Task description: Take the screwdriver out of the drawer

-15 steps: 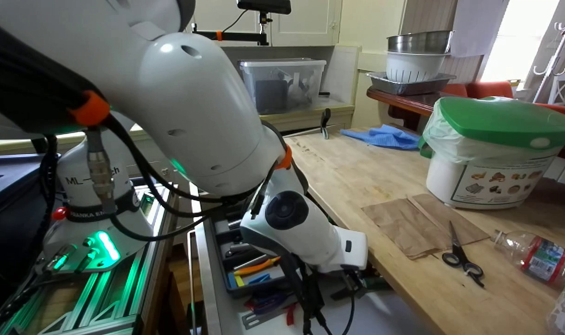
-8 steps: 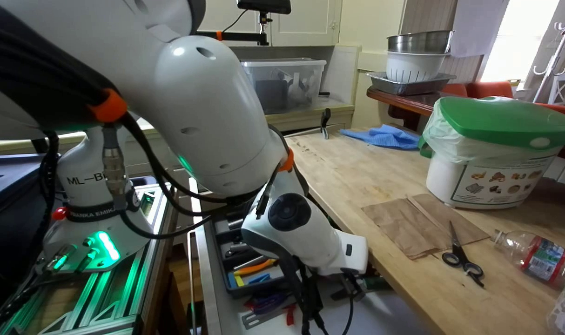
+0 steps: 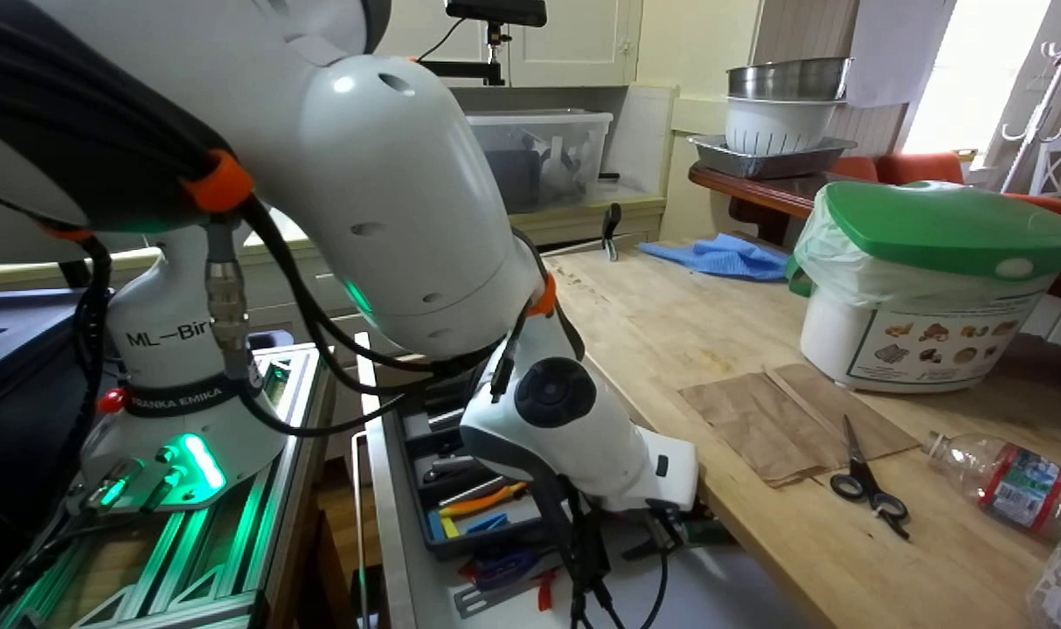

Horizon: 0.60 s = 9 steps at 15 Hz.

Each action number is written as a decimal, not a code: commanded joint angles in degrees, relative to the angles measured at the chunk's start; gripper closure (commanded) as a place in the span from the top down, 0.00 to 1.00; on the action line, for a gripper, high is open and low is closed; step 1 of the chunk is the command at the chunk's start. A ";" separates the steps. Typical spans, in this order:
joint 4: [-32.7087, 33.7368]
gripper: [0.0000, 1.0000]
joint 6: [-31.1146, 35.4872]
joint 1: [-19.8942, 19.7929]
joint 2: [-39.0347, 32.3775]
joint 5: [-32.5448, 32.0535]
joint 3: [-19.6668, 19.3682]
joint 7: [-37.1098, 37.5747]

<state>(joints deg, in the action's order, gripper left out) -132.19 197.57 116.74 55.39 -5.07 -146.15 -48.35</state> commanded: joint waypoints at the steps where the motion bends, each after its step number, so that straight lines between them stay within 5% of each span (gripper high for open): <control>1: 1.66 0.05 -2.98 1.84 0.20 -1.56 -2.44 2.25; 9: -0.57 0.02 -2.17 1.19 -2.79 -1.16 -1.29 5.84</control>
<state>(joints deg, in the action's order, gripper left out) -131.80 196.92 117.56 54.91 -5.08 -147.15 -45.84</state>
